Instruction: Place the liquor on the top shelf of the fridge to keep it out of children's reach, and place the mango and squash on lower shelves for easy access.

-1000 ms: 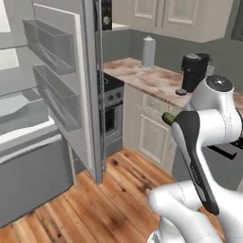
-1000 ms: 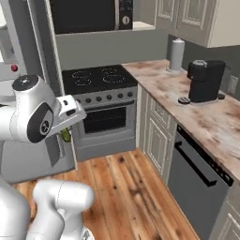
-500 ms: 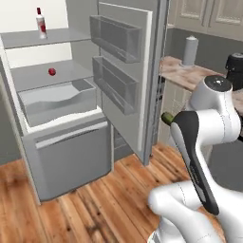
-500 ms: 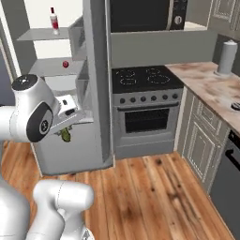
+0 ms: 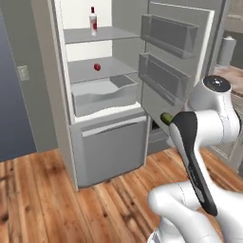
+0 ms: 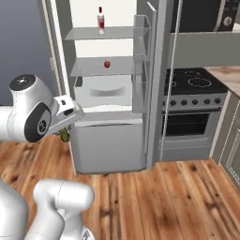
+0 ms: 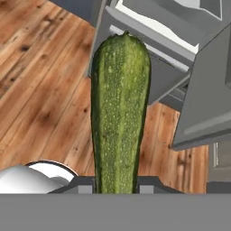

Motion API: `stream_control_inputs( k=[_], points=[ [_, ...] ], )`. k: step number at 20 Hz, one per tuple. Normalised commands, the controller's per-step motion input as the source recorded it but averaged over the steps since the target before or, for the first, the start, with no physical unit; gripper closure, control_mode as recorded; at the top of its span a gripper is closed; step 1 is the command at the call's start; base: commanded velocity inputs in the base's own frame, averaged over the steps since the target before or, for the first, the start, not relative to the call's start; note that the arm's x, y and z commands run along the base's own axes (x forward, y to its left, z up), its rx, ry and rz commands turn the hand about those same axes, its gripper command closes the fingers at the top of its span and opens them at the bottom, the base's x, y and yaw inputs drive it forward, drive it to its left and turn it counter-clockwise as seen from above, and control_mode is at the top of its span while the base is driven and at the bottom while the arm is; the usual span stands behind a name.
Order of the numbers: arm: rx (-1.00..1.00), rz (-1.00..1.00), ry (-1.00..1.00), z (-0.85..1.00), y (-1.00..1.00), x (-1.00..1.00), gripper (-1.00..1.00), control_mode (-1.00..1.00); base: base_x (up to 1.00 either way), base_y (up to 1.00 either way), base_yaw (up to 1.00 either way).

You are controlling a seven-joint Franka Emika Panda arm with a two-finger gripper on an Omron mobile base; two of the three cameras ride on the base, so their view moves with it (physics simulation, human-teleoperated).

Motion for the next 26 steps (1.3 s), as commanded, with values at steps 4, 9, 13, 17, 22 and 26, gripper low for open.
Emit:
stream_control_inputs(
  k=[4, 9, 13, 17, 22, 26],
  points=[
    [0.00, 0.00, 0.00, 0.00, 0.00, 0.00, 1.00, 1.00, 0.78, 0.20, 0.16],
    [0.00, 0.00, 0.00, 0.00, 0.00, 0.00, 1.00, 1.00, 0.97, 0.03, 0.16],
    [0.00, 0.00, 0.00, 0.00, 0.00, 0.00, 1.00, 1.00, 0.89, 0.00, 0.16],
    [0.00, 0.00, 0.00, 0.00, 0.00, 0.00, 1.00, 1.00, 0.81, -0.06, 0.16],
    [0.00, 0.00, 0.00, 0.00, 0.00, 0.00, 1.00, 1.00, 0.61, -0.29, 0.13],
    [0.00, 0.00, 0.00, 0.00, 0.00, 0.00, 1.00, 1.00, 0.44, -0.38, 0.13]
  ],
)
